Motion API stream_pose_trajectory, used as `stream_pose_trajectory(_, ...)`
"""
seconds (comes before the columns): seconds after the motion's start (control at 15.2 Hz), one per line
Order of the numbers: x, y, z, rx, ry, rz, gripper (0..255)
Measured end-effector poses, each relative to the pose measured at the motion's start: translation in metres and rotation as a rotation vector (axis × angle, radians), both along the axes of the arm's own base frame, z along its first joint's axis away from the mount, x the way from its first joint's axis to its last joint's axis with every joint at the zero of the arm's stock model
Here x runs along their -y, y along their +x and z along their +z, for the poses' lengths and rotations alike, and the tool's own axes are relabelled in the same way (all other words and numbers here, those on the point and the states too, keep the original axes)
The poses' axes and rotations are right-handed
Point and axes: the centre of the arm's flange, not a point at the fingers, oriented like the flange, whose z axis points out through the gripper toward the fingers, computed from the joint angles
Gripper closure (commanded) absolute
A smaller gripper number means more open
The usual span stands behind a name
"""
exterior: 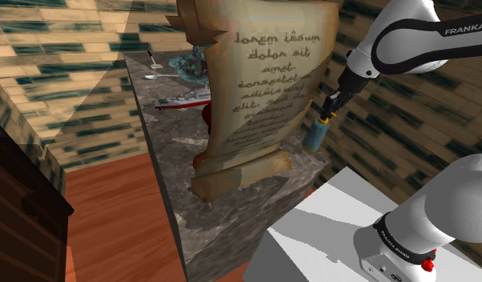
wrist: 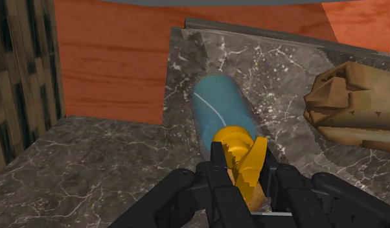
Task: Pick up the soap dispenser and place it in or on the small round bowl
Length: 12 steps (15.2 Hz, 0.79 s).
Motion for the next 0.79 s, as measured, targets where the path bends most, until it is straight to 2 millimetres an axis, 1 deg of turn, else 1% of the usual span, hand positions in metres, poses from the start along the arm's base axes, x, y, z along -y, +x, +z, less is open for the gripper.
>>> stream_pose_trajectory(0.79,0.001,-0.001,0.063,0.000,0.000,0.000,255)
